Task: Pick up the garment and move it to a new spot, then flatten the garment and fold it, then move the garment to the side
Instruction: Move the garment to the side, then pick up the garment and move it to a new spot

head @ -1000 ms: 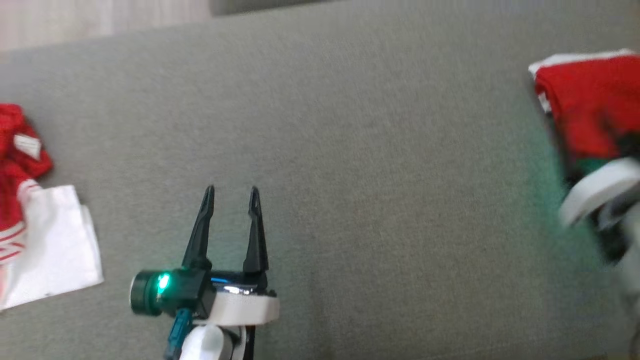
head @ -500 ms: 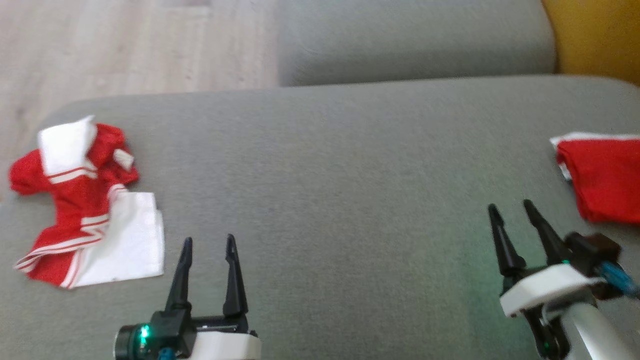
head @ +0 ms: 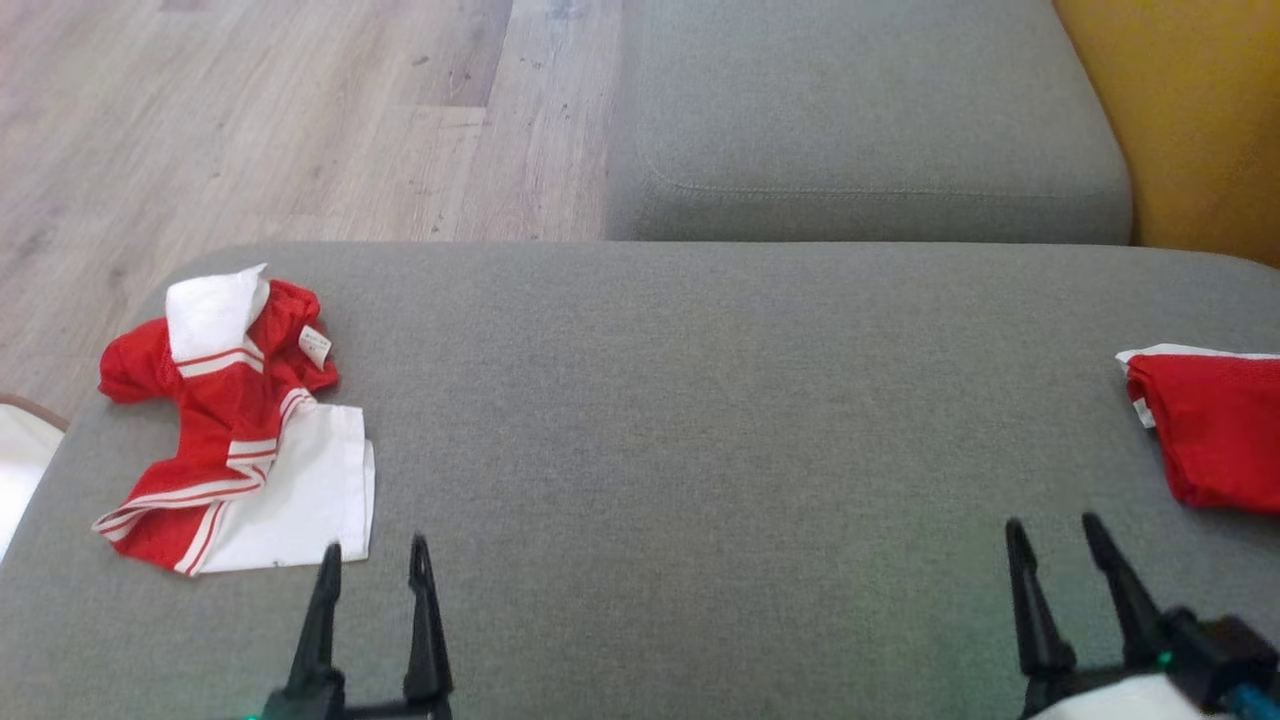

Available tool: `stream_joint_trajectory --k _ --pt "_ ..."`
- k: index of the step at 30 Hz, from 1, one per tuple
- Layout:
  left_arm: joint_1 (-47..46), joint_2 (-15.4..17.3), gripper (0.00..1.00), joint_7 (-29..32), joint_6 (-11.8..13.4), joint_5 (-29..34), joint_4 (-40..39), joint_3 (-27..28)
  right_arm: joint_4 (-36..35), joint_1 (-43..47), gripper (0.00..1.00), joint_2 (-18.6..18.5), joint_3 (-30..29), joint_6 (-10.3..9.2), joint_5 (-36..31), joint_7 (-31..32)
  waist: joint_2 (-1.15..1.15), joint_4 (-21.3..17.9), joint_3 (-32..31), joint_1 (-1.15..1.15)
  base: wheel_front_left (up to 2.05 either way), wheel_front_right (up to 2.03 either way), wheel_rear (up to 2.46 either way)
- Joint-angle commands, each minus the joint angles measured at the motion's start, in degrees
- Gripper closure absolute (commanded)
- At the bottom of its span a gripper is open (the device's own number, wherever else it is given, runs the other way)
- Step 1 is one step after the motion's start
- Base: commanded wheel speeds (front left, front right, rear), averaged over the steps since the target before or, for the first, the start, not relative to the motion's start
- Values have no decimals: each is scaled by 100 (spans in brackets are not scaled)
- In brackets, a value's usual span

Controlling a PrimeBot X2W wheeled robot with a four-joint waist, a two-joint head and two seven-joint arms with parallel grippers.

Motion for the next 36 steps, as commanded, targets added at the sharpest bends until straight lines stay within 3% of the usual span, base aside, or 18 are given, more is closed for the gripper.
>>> stream_joint_trajectory --k 1,36 --pt "-130 -24 0 -31 -33 -2 -149 217 -212 -138 0 -52 120 -5 -54 -63 0 -12 -19 1 0 0 0" --pt "-44 -34 0 -31 -105 155 42 200 -167 -195 0 -163 302 -5 37 -63 0 -150 -50 1 0 0 0"
